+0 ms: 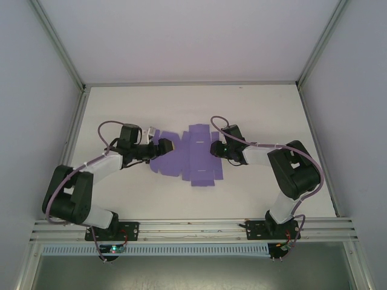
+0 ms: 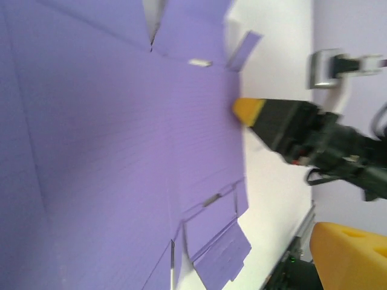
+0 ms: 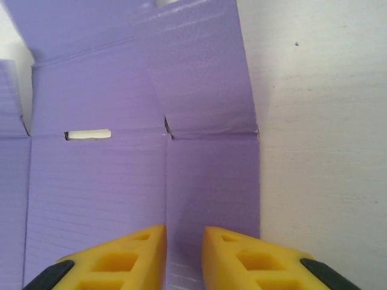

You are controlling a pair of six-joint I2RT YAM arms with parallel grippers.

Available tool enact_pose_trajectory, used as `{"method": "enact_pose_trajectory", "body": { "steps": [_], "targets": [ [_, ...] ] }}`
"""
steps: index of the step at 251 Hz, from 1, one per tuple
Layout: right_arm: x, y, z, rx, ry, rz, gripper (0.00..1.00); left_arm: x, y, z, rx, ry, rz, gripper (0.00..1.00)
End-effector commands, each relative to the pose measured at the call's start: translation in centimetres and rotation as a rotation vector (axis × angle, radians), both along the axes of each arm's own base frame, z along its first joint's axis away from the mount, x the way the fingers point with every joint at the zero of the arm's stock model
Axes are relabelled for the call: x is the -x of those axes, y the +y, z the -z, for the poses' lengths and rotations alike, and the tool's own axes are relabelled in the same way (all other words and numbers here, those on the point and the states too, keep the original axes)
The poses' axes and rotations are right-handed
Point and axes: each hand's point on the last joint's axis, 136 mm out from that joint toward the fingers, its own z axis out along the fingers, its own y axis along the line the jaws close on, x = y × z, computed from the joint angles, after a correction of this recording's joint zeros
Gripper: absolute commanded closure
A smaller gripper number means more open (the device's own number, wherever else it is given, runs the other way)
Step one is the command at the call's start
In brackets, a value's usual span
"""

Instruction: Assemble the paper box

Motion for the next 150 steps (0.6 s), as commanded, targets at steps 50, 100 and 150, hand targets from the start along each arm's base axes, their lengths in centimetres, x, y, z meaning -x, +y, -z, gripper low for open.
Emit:
{"method": "enact_pose_trajectory", "body": {
  "steps": [50,100,150],
  "targets": [
    [7.4,-3.5,7.3,0.151,0.303,-0.009,0.7,0.3,1.0,-0.9,-0.083,-0.074,-0.03,0.03],
    [7.0,-2.8,6.8,0.12,0.273,-0.03,0.69,-0.6,1.0,1.6,-0.211,-0.047,-0.005,0.26],
    [5.7,-2.0,4.9,0.083,0.199,-0.059,0.68,-2.9,1.1,1.7,-0.24,-0.09,-0.042,0.75]
  ]
}}
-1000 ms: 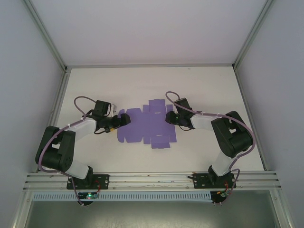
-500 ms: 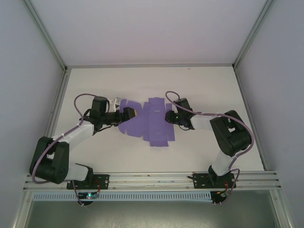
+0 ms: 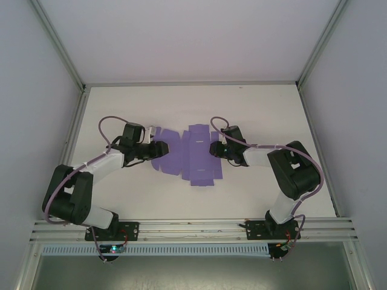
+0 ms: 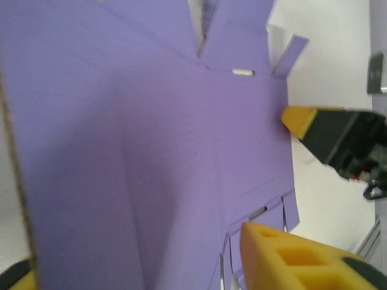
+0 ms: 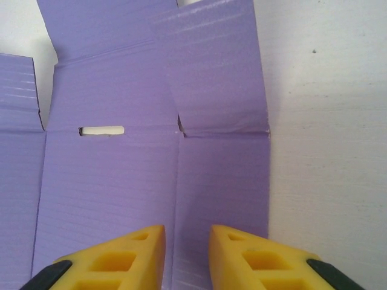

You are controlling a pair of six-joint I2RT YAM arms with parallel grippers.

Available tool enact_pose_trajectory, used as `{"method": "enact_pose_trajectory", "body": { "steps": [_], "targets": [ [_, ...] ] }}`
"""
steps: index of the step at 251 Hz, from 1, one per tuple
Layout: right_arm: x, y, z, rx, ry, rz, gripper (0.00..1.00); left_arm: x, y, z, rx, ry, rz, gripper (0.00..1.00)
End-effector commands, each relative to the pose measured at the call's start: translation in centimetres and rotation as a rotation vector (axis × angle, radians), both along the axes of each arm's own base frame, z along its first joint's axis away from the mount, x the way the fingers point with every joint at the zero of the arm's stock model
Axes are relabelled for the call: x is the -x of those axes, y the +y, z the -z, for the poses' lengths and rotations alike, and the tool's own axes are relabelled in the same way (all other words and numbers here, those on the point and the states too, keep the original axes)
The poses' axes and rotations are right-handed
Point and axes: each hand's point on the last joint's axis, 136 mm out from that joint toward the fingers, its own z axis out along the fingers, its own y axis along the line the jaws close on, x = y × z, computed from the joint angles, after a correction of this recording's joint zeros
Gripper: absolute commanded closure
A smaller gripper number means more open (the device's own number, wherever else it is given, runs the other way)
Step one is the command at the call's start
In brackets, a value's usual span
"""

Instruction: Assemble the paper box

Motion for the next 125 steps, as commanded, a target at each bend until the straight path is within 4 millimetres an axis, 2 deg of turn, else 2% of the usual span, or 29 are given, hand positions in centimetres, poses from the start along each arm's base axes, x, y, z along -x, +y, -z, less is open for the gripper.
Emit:
{"method": "enact_pose_trajectory", "body": {
  "steps": [1,11,25,41,67,97,107,125],
  "targets": [
    [5.8,-2.5,5.3,0.114,0.24,-0.036,0.68,-1.7,-0.1,-0.9,-0.04,-0.068,-0.001,0.76],
    [5.4,-2.4,4.5,0.11,0.215,-0.04,0.67,-1.9,-0.2,-1.3,-0.035,-0.08,0.003,0.83],
    [4.7,-2.2,3.0,0.092,0.171,-0.047,0.65,-2.1,-0.3,-2.1,-0.031,-0.104,0.004,1.0],
    [4.0,-2.3,1.1,0.072,0.116,-0.054,0.61,-2.1,-0.5,-3.3,-0.018,-0.139,0.014,1.0],
    [3.0,-2.7,-3.2,0.016,-0.003,-0.067,0.47,-1.6,-1.1,-6.4,0.041,-0.216,0.05,1.0],
    [2.7,-3.3,-8.2,-0.091,-0.136,-0.107,0.32,-0.8,-1.8,-11.3,0.136,-0.325,0.08,1.0],
    [2.8,-3.4,-9.9,-0.134,-0.183,-0.132,0.25,-0.4,-2.0,-13.0,0.168,-0.364,0.089,1.0],
    [3.1,-3.2,-12.7,-0.215,-0.255,-0.182,0.21,0.3,-2.1,-15.8,0.213,-0.422,0.092,1.0]
  ]
}}
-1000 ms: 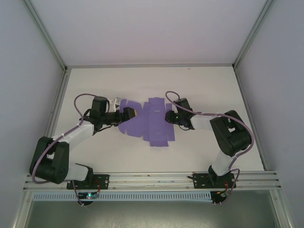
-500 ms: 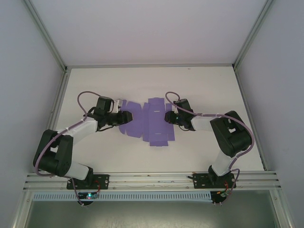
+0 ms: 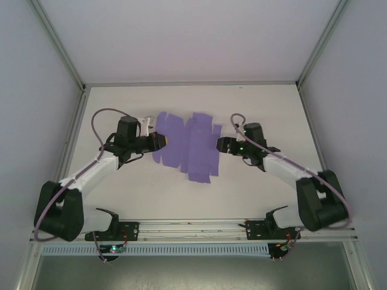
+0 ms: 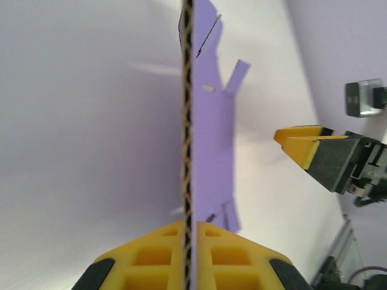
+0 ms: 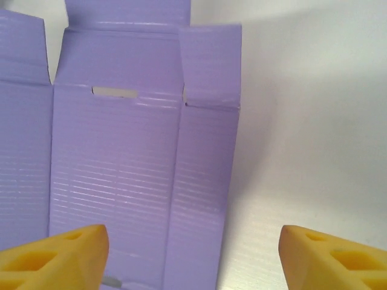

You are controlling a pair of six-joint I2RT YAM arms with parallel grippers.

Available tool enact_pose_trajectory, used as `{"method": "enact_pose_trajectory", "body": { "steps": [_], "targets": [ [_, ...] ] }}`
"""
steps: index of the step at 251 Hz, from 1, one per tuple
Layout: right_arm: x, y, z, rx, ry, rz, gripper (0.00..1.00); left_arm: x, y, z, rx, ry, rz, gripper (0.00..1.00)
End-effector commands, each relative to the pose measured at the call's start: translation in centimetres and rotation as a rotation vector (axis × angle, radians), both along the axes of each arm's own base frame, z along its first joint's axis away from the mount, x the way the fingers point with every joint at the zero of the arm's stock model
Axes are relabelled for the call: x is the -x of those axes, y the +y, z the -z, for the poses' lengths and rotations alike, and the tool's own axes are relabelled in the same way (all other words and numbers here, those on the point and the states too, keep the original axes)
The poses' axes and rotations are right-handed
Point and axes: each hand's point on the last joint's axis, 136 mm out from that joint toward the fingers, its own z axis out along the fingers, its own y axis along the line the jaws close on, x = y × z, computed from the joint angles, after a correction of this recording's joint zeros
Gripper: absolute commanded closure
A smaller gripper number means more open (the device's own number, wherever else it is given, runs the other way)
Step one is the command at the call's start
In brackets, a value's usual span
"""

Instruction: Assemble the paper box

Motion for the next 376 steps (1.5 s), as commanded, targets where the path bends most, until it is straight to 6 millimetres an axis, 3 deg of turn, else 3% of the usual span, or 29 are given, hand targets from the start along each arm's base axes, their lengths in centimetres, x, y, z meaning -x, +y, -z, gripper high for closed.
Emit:
{"method": "enact_pose_trajectory", "body": {
  "steps": [1,47,91,123,154,189,260,276,287,294,306,325,354,376],
  "targets": [
    [1.4,0.8,-3.6,-0.116,-0.094,-0.141,0.21,0.5,-0.9,-7.3,0.12,-0.179,0.046,1.0],
    [2.0,0.7,-7.8,-0.244,-0.19,-0.199,0.19,3.0,-1.2,-13.0,0.231,-0.296,0.1,1.0],
    [2.3,1.2,-10.2,-0.358,-0.244,-0.252,0.21,4.9,-1.1,-15.9,0.296,-0.35,0.133,1.0],
    [2.7,1.7,-11.2,-0.4,-0.265,-0.29,0.28,5.5,-0.9,-16.5,0.299,-0.369,0.126,1.0],
    [3.3,2.2,-12.6,-0.463,-0.295,-0.328,0.43,5.7,-0.9,-16.7,0.309,-0.37,0.128,1.0],
    [3.6,2.3,-13.4,-0.48,-0.312,-0.343,0.47,5.8,-0.8,-16.9,0.312,-0.387,0.127,1.0],
    [4.2,2.1,-13.7,-0.46,-0.342,-0.352,0.87,5.1,-0.1,-15.6,0.269,-0.369,0.057,1.0],
    [4.3,2.1,-13.7,-0.445,-0.354,-0.351,1.0,4.8,0.2,-14.8,0.242,-0.359,0.03,1.0],
    [4.2,1.9,-13.3,-0.418,-0.348,-0.334,1.0,4.2,0.9,-13.7,0.198,-0.333,-0.023,0.97],
    [4.1,1.7,-12.9,-0.392,-0.336,-0.321,1.0,3.7,1.6,-12.5,0.153,-0.304,-0.074,0.81],
    [4.2,1.6,-12.0,-0.345,-0.32,-0.317,1.0,3.0,3.4,-10.1,0.052,-0.236,-0.19,0.4],
    [4.2,1.6,-10.0,-0.262,-0.273,-0.298,1.0,2.5,6.7,-5.5,-0.125,-0.122,-0.352,0.01],
    [4.0,1.5,-6.0,-0.183,-0.149,-0.273,1.0,3.8,11.8,1.2,-0.36,0.076,-0.575,0.0],
    [3.7,1.3,-2.9,-0.134,-0.059,-0.254,1.0,5.0,13.4,3.8,-0.457,0.163,-0.617,0.0]
  ]
}}
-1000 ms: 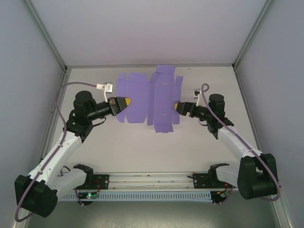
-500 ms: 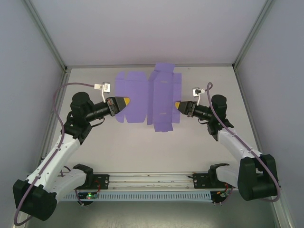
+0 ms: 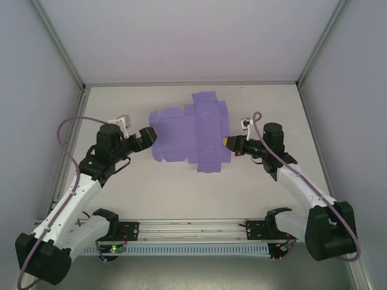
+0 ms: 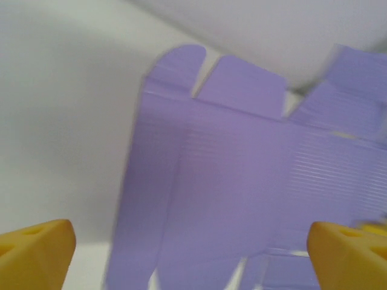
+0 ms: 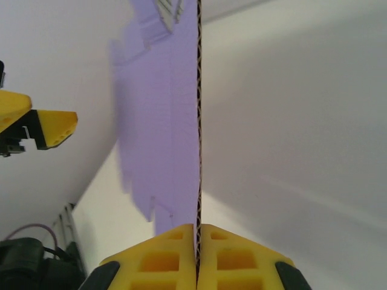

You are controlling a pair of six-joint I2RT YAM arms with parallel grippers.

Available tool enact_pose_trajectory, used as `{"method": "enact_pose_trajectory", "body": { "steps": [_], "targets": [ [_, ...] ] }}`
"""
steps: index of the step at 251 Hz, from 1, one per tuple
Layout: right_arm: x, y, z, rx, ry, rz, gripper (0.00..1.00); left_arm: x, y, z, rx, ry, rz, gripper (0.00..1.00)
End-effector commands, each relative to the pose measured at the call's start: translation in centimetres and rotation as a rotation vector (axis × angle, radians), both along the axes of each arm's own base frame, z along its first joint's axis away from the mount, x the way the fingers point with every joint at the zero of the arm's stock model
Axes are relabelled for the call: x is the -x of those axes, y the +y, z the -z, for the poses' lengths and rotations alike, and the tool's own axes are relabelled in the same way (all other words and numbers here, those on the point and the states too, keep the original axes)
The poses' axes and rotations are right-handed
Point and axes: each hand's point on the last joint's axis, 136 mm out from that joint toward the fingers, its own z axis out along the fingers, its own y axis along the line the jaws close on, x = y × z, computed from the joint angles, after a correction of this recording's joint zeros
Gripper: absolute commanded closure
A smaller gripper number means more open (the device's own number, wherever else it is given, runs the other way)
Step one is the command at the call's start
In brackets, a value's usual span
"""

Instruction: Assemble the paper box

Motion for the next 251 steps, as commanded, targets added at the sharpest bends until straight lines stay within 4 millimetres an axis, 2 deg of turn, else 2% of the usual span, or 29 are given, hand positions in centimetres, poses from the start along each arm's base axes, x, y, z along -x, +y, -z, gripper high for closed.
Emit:
{"method": "enact_pose_trajectory", "body": {
  "steps": [1,16,52,79,112,148,156,187,213,251],
  "targets": [
    [-0.3,-0.7,4.6,0.144,0.102,0.022,1.0,2.9,5.6,7.2,-0.251,0.256,-0.211,0.0],
    [-0.5,-1.0,6.5,0.212,0.137,0.041,1.0,3.2,5.7,7.8,-0.262,0.281,-0.209,0.0],
    [-1.5,-1.8,8.7,0.427,0.139,0.031,1.0,2.9,4.7,7.2,-0.235,0.259,-0.155,0.0],
    [-2.3,-2.1,9.3,0.661,0.06,-0.028,1.0,2.3,3.7,6.2,-0.203,0.218,-0.114,0.0],
    [-3.9,-2.0,9.3,0.987,-0.14,-0.142,0.98,1.5,2.6,5.0,-0.165,0.183,-0.071,0.0],
    [-5.2,0.1,8.7,1.16,-0.395,-0.299,0.97,0.5,1.0,3.7,-0.12,0.154,-0.007,0.0],
    [-5.3,0.8,8.6,1.183,-0.467,-0.344,1.0,0.3,0.6,3.4,-0.109,0.15,0.01,0.0],
    [-6.0,3.3,7.5,1.226,-0.694,-0.408,1.0,-0.9,-1.0,2.1,-0.054,0.134,0.069,0.0],
    [-6.2,5.4,6.3,1.216,-0.833,-0.417,1.0,-2.1,-2.7,1.2,0.012,0.13,0.117,0.0],
    [-5.7,7.1,6.5,1.252,-0.936,-0.441,1.0,-4.3,-5.3,0.3,0.113,0.14,0.195,0.0]
  ]
}}
